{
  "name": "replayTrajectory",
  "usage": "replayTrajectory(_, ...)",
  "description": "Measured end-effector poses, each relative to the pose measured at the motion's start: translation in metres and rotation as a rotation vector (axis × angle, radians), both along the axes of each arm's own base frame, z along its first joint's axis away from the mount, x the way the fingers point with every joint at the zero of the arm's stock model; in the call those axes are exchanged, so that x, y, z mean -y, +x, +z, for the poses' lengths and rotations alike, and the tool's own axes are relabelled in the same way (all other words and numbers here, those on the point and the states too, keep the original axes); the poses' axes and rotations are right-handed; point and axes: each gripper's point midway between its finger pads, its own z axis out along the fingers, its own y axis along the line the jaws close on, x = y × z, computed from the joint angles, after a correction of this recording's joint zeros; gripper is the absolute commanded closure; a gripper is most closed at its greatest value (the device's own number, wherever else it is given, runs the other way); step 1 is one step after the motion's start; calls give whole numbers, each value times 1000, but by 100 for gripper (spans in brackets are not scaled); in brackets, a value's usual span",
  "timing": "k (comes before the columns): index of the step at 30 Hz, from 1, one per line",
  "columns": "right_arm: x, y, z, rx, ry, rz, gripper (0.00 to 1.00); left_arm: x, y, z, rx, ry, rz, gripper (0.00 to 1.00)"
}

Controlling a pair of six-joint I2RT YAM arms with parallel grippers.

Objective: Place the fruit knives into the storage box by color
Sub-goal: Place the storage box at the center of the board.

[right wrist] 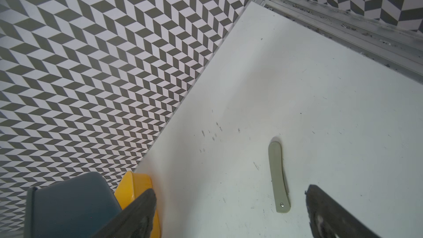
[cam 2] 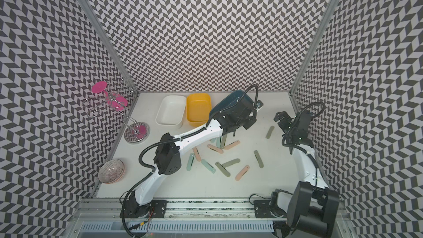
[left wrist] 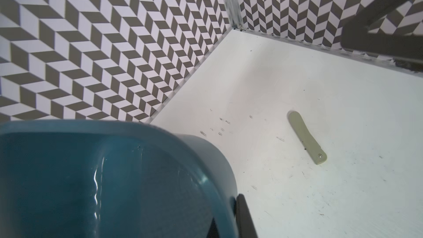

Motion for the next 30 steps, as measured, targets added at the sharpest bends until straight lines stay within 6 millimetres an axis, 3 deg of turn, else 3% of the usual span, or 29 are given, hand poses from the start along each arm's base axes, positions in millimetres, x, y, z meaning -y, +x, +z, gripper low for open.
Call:
replayTrajectory(5, -1, -4, -29, -46, 54, 16, 0, 19, 6, -16, 31, -20, -67, 100)
replayTrajectory(10, -10, 1, -44, -74, 89, 72, 0, 35, 11, -37, 42, -38, -119, 100)
replayTrajectory(20, -17, 3, -53, -72, 104, 118, 0, 47, 13, -83, 23, -13, -180, 100)
replayTrajectory(26, -18, 5, -53, -65, 99, 130, 0, 51, 12, -77, 34, -35, -197, 82)
replayTrajectory(30, -18, 5, -53, -66, 99, 133, 0, 53, 12, -75, 37, -42, -205, 65)
